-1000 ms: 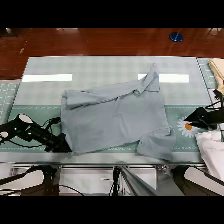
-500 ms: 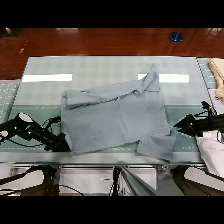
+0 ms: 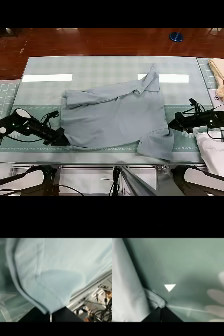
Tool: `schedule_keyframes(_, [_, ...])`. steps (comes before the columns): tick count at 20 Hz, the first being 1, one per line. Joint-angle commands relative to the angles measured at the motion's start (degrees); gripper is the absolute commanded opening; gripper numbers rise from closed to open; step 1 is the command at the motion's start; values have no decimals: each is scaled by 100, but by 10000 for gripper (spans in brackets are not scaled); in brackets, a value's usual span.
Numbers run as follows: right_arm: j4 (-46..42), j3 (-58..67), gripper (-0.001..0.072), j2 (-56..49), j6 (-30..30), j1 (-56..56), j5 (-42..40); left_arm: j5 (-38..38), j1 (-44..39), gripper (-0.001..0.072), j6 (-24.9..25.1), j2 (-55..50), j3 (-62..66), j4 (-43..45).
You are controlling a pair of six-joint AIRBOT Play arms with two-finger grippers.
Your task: Fold the shirts.
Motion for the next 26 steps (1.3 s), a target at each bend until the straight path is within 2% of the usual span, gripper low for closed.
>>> schedule_keyframes(1, [13,402,18,474,26,-98,229,-129,74,22,-2,127,450,-48])
schedule_keyframes(3, [52,911,18,1128,31,-315,293,-413,179,21,-7,481,981,-232])
schedule_keyframes(5, [282,1563,17,1858,31,-409,175,-658,354,21,0,1047,1759,-802])
schedule_keyframes(7, [1220,2218,17,2527,33,-409,-280,-634,507,21,0,1814,2706,-1843])
schedule_keyframes(8, [1996,2509,17,2830,26,-407,-684,-446,538,21,0,2251,3228,-2437])
schedule_keyframes(10, [2990,3132,16,3274,26,-402,-1346,125,533,21,-4,3027,4310,-2905])
schedule_keyframes(13, [3042,4531,16,3644,37,-402,-1652,1484,535,21,-304,3952,6024,-2671])
schedule_keyframes(15, [2859,5525,16,3676,420,-402,-1725,2041,535,21,-625,4269,6935,-2297])
schedule_keyframes(17, [2450,6439,16,3663,826,-402,-1816,1915,535,21,-1117,4404,7696,-1869])
schedule_keyframes(19, [1547,7309,16,3665,1421,-402,-1552,1451,535,20,-1650,4435,8358,-1320])
schedule_keyframes(20, [1056,7779,16,3665,1786,-402,-1071,1115,535,20,-1980,4435,8662,-1038])
schedule_keyframes(22, [186,8609,16,3685,2037,-402,144,195,535,21,-2623,4437,9095,-741])
schedule_keyframes(24, [-579,9068,16,3779,2057,-398,1075,-748,533,20,-2920,4481,9313,-658])
schedule_keyframes(26, [-990,9158,16,3884,2031,-79,1582,-1250,533,20,-3075,4555,9468,-660])
